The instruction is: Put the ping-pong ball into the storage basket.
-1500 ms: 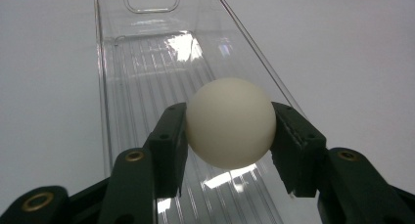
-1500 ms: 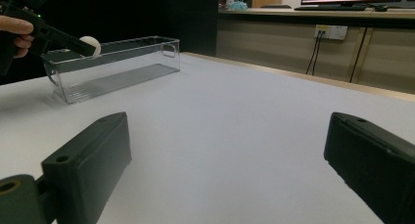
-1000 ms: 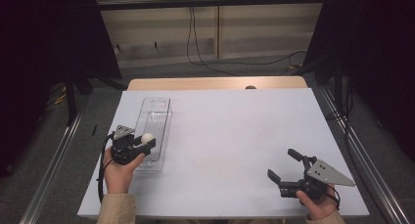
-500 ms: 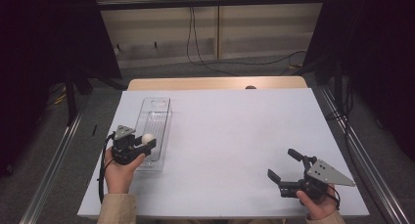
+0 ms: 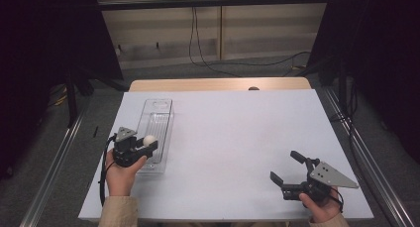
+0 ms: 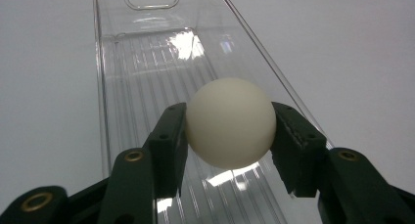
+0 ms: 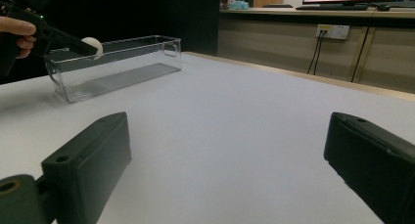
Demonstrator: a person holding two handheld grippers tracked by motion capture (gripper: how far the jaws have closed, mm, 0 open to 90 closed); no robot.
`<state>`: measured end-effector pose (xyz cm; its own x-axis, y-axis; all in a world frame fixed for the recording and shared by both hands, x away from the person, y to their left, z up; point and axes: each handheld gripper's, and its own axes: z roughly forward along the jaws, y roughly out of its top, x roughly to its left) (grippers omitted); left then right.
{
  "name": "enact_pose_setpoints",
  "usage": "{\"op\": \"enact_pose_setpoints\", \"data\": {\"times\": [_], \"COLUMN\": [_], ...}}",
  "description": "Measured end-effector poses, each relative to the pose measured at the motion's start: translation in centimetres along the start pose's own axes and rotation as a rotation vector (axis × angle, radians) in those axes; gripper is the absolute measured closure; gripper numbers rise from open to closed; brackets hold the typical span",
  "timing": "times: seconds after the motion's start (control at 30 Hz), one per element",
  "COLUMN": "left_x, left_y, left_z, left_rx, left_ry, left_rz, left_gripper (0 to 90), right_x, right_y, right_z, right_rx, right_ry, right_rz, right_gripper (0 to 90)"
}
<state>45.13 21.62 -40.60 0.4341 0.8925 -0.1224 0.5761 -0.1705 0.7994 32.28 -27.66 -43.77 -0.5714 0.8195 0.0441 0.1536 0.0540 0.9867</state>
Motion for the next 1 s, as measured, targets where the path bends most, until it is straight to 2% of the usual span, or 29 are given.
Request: {"op": "enact_pose_setpoints", "data": {"times": [0.23,0.53,0.7,1.0], "left_x": [-0.06,-0.17,-0.32,-0.40], "left_y": [0.07,0.23,0.35,0.43], "left_z": [-0.16,-0.44,-0.54,-0.62], "left_rx": [-0.028,-0.046,-0.056,-0.075], "left_ry": [0.003,0.007,0.020,0.040], "left_rz": [-0.019,-0.018,-0.007,-0.016], "left_gripper": [44.6,40.3,32.6,15.3], "right_x": [0.09,0.07,0.06,0.03], "right_y": [0.02,0.03,0.04,0.05], "right_z": [0.00,-0.01,0.00,0.05], "right_rx": [0.002,0.001,-0.001,-0.004], "right_ry": [0.006,0.004,0.001,0.005], "right_rz": [0.001,0.000,0.005,0.004], "right_gripper": [2.9,2.9,2.9,2.9]}}
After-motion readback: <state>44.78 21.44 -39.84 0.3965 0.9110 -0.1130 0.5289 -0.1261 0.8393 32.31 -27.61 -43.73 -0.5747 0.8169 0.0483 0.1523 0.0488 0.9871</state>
